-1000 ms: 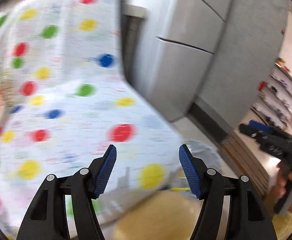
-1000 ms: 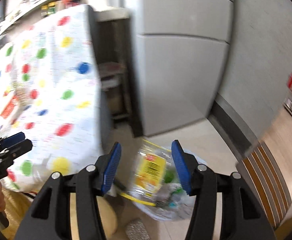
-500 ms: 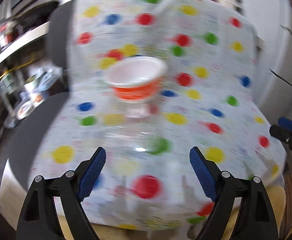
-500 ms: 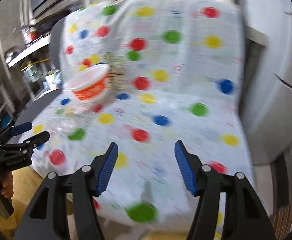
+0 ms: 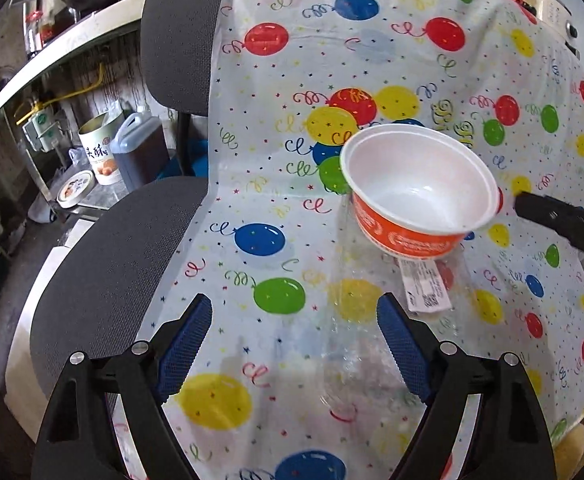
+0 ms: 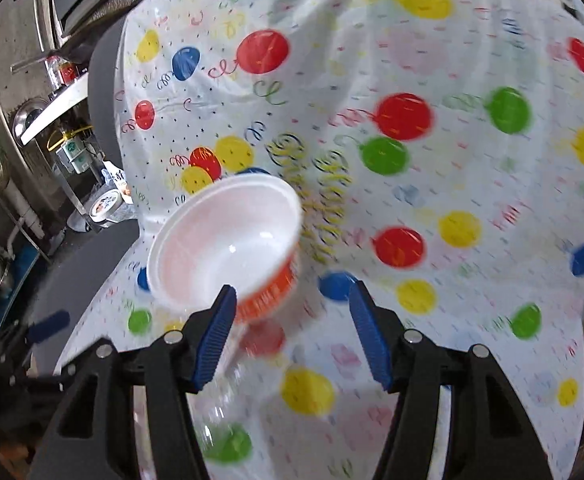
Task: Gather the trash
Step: 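Grasp the orange-and-white paper bowl rim with the right tool, then grasp the clear plastic clamshell box with the left tool while the right tool holds the bowl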
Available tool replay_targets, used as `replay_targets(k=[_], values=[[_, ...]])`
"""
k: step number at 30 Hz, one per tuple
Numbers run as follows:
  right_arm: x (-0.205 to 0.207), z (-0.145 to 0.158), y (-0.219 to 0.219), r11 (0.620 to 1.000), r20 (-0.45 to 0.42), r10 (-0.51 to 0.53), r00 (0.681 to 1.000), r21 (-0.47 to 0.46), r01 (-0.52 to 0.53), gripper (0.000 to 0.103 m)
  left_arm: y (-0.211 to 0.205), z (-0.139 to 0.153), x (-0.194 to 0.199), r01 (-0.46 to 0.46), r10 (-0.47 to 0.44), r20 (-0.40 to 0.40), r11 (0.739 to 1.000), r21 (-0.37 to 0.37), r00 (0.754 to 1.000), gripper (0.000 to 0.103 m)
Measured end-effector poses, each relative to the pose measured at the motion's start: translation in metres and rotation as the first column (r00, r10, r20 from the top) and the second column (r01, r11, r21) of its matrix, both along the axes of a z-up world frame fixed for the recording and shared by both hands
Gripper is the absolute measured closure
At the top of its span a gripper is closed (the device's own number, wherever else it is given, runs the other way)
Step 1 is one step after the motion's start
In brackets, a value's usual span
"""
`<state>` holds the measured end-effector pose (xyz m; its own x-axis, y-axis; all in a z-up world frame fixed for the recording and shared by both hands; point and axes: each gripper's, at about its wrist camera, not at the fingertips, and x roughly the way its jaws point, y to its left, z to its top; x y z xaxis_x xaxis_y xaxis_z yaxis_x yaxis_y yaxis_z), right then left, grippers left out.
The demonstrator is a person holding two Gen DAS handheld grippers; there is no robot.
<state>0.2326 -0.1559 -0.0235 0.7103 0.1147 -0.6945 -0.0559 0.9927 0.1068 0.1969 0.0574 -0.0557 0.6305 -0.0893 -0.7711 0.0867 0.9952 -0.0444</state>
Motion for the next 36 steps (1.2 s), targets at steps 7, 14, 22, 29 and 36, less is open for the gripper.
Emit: replay_targets(k=[7, 14, 22, 29, 36], values=[[0.050, -0.021, 0.010, 0.997, -0.087, -0.071, 0.994, -0.007, 0.071, 0.088, 0.007, -0.018, 0.011, 0.001, -0.003, -0.049, 0.999, -0.043, 0.999, 0.035], [0.003, 0.015, -0.022, 0.992, 0.035, -0.125, 0.991, 0.016, 0.125, 0.097, -0.005, -0.023, 0.014, 0.059, -0.065, -0.061, 0.994, -0.090, 0.996, 0.050], [-0.067, 0.015, -0.091, 0.983, -0.022, -0.182, 0.983, 0.022, 0.182, 0.097, -0.031, -0.038, 0.037, 0.110, -0.117, -0.100, 0.991, -0.075, 0.988, 0.059], [-0.104, -0.018, -0.125, 0.976, -0.122, -0.211, 0.970, 0.028, 0.216, 0.097, -0.042, -0.053, 0.046, 0.131, -0.150, -0.168, 0.984, -0.122, 0.974, 0.094], [-0.147, -0.014, -0.161, 0.953, -0.074, -0.280, 0.957, 0.101, 0.287, 0.097, -0.061, 0.006, -0.007, 0.181, -0.187, -0.011, 0.962, -0.206, 0.982, 0.098]])
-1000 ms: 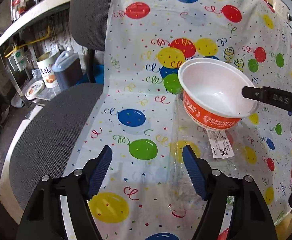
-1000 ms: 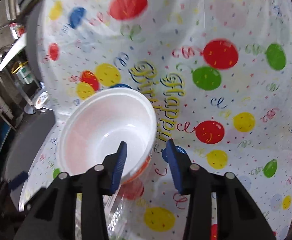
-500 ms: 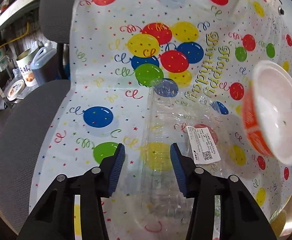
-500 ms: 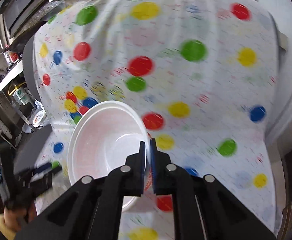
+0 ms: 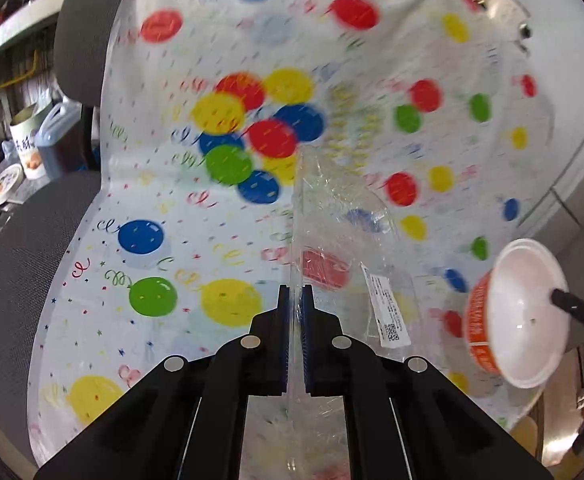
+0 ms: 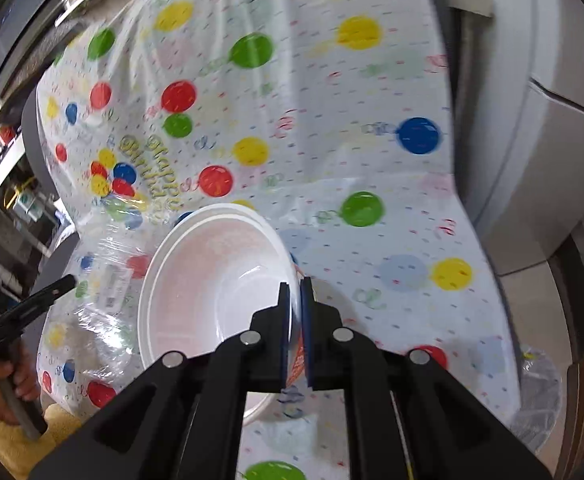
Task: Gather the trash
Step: 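Grasp the clear plastic clamshell box with the left tool while the right tool holds the bowl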
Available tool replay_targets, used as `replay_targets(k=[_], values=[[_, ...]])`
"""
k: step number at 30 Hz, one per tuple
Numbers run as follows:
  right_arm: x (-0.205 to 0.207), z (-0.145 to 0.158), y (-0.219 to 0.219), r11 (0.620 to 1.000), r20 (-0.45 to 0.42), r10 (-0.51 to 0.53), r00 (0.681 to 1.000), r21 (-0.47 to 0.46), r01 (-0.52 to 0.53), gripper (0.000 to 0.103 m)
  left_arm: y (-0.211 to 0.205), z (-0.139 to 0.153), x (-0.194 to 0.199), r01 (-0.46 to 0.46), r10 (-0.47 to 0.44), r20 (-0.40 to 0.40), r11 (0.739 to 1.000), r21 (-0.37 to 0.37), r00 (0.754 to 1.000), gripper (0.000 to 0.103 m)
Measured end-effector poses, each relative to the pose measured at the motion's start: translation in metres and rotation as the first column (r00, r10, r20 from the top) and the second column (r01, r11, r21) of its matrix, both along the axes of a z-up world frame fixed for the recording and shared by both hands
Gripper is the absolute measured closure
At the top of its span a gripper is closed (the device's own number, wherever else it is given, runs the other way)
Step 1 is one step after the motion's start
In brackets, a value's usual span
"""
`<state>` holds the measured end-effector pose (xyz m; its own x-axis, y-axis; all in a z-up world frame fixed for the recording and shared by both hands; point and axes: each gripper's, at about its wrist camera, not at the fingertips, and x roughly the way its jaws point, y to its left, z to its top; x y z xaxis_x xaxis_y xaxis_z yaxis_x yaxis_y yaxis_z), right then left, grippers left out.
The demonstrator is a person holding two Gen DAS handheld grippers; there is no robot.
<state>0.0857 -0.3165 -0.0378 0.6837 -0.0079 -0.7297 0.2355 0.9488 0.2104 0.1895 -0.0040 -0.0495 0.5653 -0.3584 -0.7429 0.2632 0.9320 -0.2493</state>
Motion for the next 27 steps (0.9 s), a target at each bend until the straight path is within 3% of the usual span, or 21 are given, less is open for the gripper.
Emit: replay_targets(k=[6, 14, 15, 17, 18, 19, 27], values=[[-0.039, 0.003, -0.031, 0.998, 0.019, -0.064, 0.998, 0.017, 0.064, 0.097, -0.033, 0.022, -0.049, -0.011, 0.012, 0.080, 1.000, -0.022, 0.997, 0.097], [-0.056, -0.030, -0.064, 0.992, -0.053, -0.078, 0.996, 0.094, 0.083, 0.096, -0.081, 0.002, -0.076, 0.020, -0.021, 0.058, 1.000, 0.020, 0.998, 0.097], [-0.054, -0.032, -0.065, 0.993, -0.057, -0.076, 0.995, 0.090, 0.081, 0.092, -0.085, 0.001, -0.077, 0.017, -0.019, 0.061, 0.999, 0.030, 0.998, 0.097], [-0.049, -0.034, -0.063, 0.995, -0.064, -0.076, 0.995, 0.054, 0.079, 0.070, -0.089, 0.000, -0.078, 0.017, -0.020, 0.067, 0.999, 0.046, 0.998, 0.097], [-0.049, -0.035, -0.062, 0.996, -0.059, -0.072, 0.996, 0.043, 0.075, 0.053, -0.091, 0.001, -0.079, 0.021, -0.024, 0.066, 0.999, 0.047, 0.998, 0.097], [-0.051, -0.034, -0.060, 0.997, -0.048, -0.066, 0.997, 0.037, 0.067, 0.050, -0.091, 0.002, -0.080, 0.024, -0.027, 0.069, 0.998, 0.049, 0.997, 0.097], [-0.069, -0.032, -0.053, 0.989, -0.037, -0.092, 0.995, -0.118, 0.088, 0.050, -0.089, -0.003, -0.081, 0.019, -0.023, 0.070, 0.998, 0.063, 0.997, 0.097]])
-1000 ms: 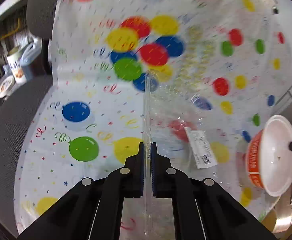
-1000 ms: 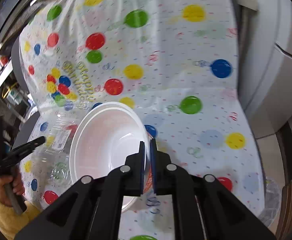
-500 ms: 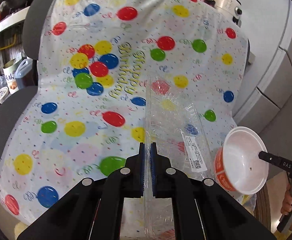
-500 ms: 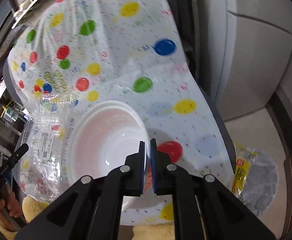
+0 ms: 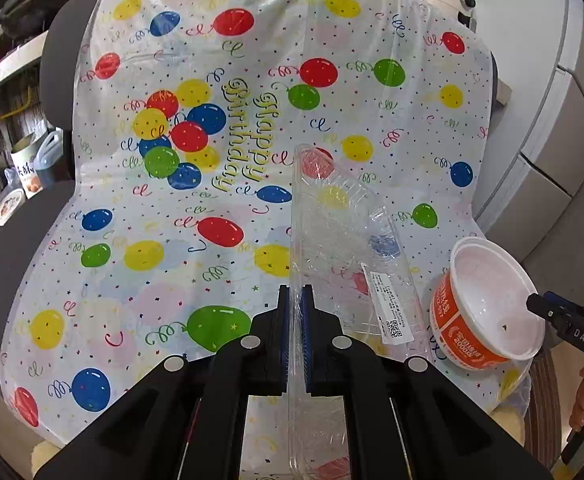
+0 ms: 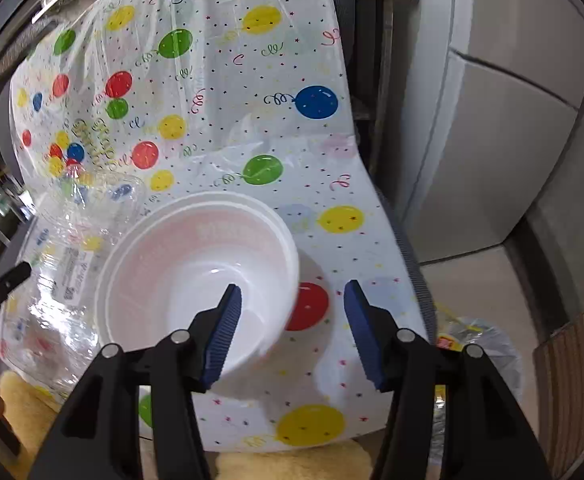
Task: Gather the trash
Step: 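Grasp the clear plastic clamshell box with the left tool while the right tool holds the bowl, then carry the bowl and clear box to the trash bin and release both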
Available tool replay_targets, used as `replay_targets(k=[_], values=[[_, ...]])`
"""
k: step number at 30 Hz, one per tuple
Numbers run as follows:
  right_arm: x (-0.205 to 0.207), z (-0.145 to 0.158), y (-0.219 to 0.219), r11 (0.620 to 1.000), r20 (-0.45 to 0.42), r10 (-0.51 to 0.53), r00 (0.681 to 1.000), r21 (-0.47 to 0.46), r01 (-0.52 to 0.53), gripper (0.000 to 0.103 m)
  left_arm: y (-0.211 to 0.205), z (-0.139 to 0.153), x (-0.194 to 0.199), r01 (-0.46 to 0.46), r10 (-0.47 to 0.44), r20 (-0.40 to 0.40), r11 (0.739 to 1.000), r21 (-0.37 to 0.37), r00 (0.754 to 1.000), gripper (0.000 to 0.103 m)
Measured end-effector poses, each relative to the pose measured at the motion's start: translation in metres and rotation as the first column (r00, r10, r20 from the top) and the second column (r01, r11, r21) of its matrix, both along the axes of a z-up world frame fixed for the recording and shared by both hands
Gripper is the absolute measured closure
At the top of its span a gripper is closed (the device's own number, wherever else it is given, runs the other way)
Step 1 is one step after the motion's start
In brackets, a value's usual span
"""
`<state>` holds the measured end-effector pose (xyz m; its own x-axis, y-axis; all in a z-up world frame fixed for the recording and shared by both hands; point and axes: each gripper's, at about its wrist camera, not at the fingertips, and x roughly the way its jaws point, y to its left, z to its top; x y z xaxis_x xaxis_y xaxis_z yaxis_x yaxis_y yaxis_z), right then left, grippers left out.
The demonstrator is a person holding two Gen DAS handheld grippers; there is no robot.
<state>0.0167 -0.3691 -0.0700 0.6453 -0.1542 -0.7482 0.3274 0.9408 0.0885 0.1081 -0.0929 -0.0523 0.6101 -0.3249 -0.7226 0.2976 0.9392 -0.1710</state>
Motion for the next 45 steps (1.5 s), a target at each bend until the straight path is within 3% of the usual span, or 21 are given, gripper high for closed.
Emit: replay_targets(k=[4, 8, 10, 12, 20, 29, 37, 45], values=[[0.003, -0.004, 0.002, 1.000, -0.027, 0.002, 1.000, -0.025, -0.003, 0.069, 0.001, -0.006, 0.002, -0.004, 0.003, -0.016, 1.000, -0.008, 1.000, 0.097], [0.010, -0.009, 0.002, 1.000, -0.053, 0.001, 0.999, -0.027, -0.002, 0.073, 0.004, -0.010, 0.003, -0.004, 0.004, -0.022, 1.000, -0.008, 1.000, 0.097], [0.015, -0.011, 0.002, 1.000, -0.064, 0.000, 0.998, -0.024, -0.002, 0.088, 0.006, -0.011, 0.003, -0.007, 0.006, -0.025, 1.000, -0.009, 1.000, 0.097], [0.016, -0.010, 0.002, 1.000, -0.051, -0.008, 0.999, -0.024, 0.006, 0.093, 0.007, -0.011, 0.003, -0.007, 0.006, -0.029, 1.000, -0.014, 1.000, 0.097], [0.002, 0.019, 0.002, 1.000, 0.071, 0.011, 0.997, 0.026, -0.012, 0.097, 0.004, 0.003, -0.006, -0.014, 0.014, -0.009, 0.999, -0.041, 1.000, 0.097], [-0.049, 0.045, -0.036, 0.998, 0.177, -0.051, 0.983, 0.057, 0.042, 0.097, -0.039, 0.022, -0.033, 0.032, -0.029, 0.044, 0.996, -0.088, 0.999, 0.097], [-0.121, 0.033, -0.105, 0.981, 0.203, -0.190, 0.960, 0.081, 0.177, 0.097, -0.127, 0.014, -0.067, 0.172, -0.168, 0.048, 0.979, -0.105, 0.985, 0.097], [-0.205, 0.006, -0.165, 0.921, 0.172, -0.388, 0.905, 0.089, 0.378, 0.097, -0.222, 0.002, -0.118, 0.367, -0.365, 0.035, 0.927, -0.074, 0.930, 0.097]])
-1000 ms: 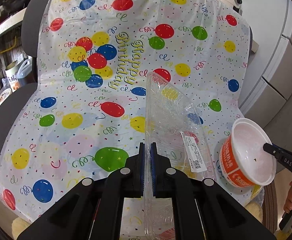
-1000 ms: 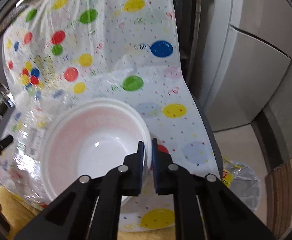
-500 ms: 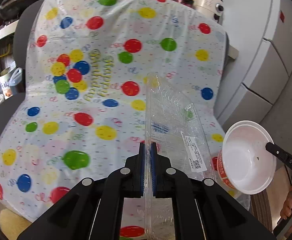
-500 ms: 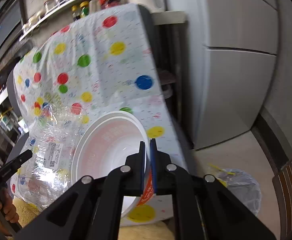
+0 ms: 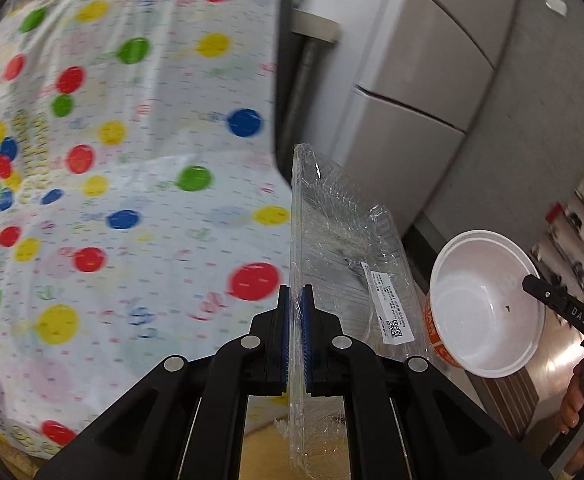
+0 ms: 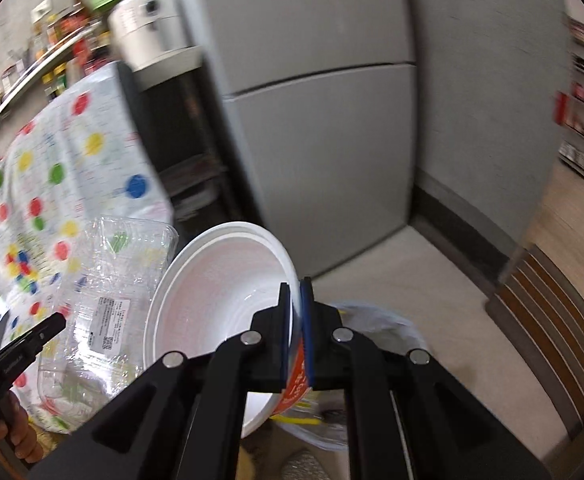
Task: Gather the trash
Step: 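Carry the bowl and clear box to the trash bin and release both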
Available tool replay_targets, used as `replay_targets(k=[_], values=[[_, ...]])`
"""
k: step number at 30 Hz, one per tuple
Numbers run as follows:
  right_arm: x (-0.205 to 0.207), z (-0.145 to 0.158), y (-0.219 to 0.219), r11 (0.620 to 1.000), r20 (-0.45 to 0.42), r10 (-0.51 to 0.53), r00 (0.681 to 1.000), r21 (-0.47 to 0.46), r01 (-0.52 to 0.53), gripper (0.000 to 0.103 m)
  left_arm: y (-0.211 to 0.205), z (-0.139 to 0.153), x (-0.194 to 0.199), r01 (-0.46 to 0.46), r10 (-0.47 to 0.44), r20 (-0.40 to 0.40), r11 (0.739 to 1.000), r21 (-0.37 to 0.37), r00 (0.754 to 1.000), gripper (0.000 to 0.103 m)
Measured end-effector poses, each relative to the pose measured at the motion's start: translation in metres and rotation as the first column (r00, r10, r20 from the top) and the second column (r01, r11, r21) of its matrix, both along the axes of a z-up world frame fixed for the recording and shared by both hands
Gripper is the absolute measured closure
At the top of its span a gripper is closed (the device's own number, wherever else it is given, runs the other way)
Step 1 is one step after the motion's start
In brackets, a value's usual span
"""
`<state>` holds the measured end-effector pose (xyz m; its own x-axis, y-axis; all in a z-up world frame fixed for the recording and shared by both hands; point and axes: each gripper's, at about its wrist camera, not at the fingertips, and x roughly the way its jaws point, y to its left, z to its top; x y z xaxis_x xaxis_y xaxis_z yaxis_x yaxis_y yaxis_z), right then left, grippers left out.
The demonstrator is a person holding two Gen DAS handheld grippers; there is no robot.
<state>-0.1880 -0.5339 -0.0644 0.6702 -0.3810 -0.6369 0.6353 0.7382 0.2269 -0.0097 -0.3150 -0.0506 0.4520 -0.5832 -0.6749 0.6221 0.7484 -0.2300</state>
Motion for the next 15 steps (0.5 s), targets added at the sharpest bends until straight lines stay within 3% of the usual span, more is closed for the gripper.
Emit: replay_targets(k=[6, 15], values=[[-0.035, -0.035, -0.024, 0.992, -0.084, -0.123, 0.989, -0.008, 0.123, 0.097, -0.050, -0.017, -0.021, 0.093, -0.093, -0.013, 0.995, 0.036, 0.996, 0.097], [-0.028, -0.093, -0.060, 0.980, -0.219, -0.193, 0.956, 0.012, 0.200, 0.097, -0.119, -0.059, -0.031, 0.182, -0.178, -0.040, 0.971, 0.154, 0.983, 0.097]])
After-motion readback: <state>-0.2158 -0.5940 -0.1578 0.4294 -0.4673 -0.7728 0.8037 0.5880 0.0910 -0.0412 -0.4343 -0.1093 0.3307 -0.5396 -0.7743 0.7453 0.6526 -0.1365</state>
